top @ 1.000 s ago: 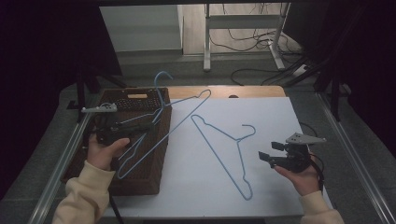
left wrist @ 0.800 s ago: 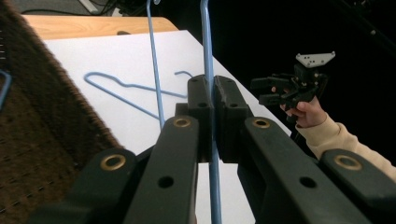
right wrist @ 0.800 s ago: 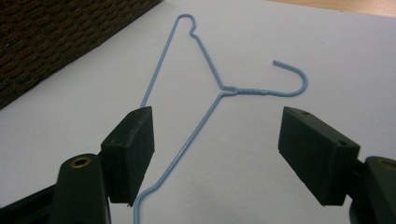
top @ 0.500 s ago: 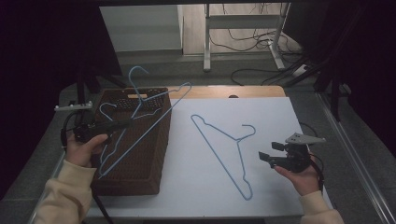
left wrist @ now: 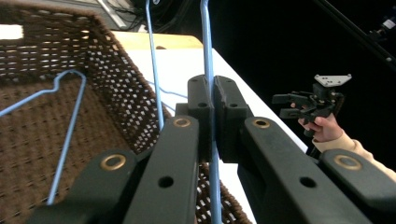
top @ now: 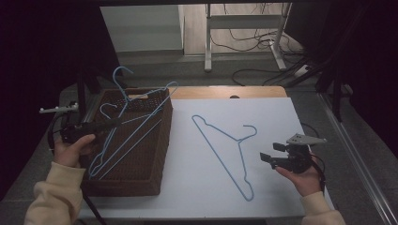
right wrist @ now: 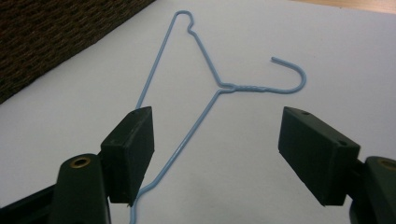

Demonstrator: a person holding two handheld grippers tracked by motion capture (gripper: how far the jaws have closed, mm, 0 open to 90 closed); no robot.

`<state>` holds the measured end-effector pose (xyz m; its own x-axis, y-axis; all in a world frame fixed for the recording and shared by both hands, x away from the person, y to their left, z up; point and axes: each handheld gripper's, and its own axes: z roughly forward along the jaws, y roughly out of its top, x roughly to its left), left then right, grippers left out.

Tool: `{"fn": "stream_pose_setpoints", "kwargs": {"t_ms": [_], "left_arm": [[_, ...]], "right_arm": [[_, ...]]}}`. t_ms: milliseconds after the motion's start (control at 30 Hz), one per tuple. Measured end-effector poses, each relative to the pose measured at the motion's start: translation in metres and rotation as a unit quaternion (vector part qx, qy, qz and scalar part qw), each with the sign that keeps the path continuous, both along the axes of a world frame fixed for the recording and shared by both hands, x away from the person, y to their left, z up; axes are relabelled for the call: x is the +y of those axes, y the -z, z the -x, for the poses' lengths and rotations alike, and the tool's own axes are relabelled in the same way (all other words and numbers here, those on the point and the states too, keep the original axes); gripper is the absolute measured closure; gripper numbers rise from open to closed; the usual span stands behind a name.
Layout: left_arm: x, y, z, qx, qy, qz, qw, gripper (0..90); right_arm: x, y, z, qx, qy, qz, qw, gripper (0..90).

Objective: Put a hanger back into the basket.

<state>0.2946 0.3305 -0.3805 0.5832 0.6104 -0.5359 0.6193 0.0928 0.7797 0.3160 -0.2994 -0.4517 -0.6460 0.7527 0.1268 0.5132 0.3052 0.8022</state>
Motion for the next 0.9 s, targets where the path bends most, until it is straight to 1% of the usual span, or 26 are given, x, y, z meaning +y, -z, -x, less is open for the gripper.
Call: {"fn": "stream_pose_setpoints", "kwargs": {"t_ms": [133, 267, 433, 600, 733, 800, 900], "left_arm": [[0.011, 0.004, -0.001, 0.004, -0.010, 0.001, 0.9999, 86.1], [0.018, 0.009, -0.003, 0.007, -0.015, -0.007, 0.9998, 86.1], [0.027, 0.014, -0.006, 0.011, -0.020, -0.005, 0.9997, 86.1], [0.029, 0.022, -0.010, 0.022, -0.020, -0.014, 0.9995, 86.1], [0.030, 0.028, -0.014, 0.029, -0.020, -0.025, 0.9991, 86.1], [0.030, 0.030, -0.015, 0.031, -0.020, -0.027, 0.9989, 86.1], [0.030, 0.035, -0.018, 0.039, -0.020, -0.035, 0.9984, 86.1]], "right_arm": [[0.000, 0.000, 0.000, 0.000, 0.000, 0.000, 1.0000, 26.7], [0.000, 0.001, 0.000, 0.000, -0.002, 0.001, 1.0000, 26.6], [0.001, 0.001, 0.000, -0.001, -0.002, 0.003, 1.0000, 26.6], [0.001, 0.001, 0.000, 0.000, -0.002, 0.004, 1.0000, 26.5], [0.001, 0.001, 0.000, 0.001, -0.002, 0.005, 1.0000, 26.5], [0.001, 0.001, 0.000, 0.001, -0.002, 0.005, 1.0000, 26.5], [0.001, 0.001, 0.000, 0.001, -0.002, 0.005, 1.0000, 26.6]]}}
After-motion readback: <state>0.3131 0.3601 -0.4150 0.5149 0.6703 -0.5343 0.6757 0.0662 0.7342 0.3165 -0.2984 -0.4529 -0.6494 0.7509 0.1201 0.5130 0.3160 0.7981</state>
